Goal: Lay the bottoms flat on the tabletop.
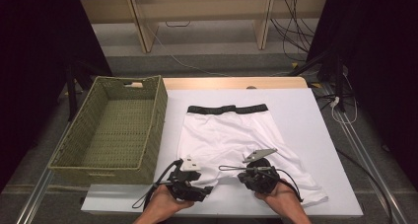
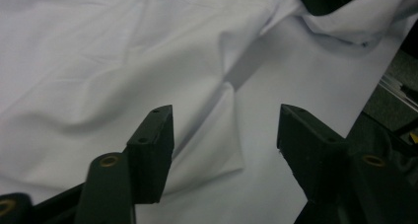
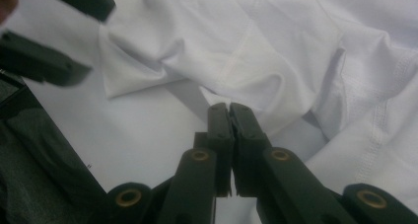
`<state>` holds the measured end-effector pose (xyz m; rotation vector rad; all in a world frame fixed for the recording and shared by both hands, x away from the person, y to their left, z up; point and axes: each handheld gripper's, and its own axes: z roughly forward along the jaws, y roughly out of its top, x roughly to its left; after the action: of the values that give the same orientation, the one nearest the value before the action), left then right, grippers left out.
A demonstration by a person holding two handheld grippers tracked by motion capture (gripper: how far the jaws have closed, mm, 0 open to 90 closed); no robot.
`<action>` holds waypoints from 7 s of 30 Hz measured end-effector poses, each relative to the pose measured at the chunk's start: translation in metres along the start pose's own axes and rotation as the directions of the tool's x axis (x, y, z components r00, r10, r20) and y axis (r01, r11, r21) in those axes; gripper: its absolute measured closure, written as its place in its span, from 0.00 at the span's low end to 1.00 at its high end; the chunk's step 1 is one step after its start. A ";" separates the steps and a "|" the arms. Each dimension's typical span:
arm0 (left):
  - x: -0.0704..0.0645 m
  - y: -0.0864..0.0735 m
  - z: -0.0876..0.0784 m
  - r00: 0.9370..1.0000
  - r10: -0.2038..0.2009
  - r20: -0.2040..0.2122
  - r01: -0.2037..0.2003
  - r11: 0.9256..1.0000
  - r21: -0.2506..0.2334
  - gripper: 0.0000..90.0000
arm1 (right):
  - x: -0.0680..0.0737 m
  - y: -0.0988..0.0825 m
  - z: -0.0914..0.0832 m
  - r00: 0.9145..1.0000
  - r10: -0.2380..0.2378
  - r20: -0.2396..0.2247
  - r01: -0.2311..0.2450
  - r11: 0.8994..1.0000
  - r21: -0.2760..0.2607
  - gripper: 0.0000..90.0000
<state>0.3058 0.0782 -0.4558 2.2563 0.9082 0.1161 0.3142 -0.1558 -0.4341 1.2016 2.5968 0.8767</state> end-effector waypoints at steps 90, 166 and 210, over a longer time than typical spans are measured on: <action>0.029 -0.029 -0.010 0.993 0.069 -0.097 -0.049 0.981 0.189 0.99 | -0.128 -0.082 -0.042 0.891 0.265 0.370 -0.309 0.949 0.066 0.99; 0.039 -0.025 -0.038 0.996 -0.015 -0.085 0.019 0.999 0.040 0.49 | -0.018 0.012 0.016 0.991 -0.019 0.133 0.014 0.999 0.035 0.98; 0.046 -0.031 -0.016 0.997 0.021 -0.079 -0.010 0.991 0.132 0.70 | -0.110 -0.119 -0.072 0.890 0.358 0.282 -0.392 0.917 0.072 0.96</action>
<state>0.3173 0.1326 -0.4715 2.3955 0.9653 0.1590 0.2837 -0.3294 -0.4540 1.7656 2.2717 0.5581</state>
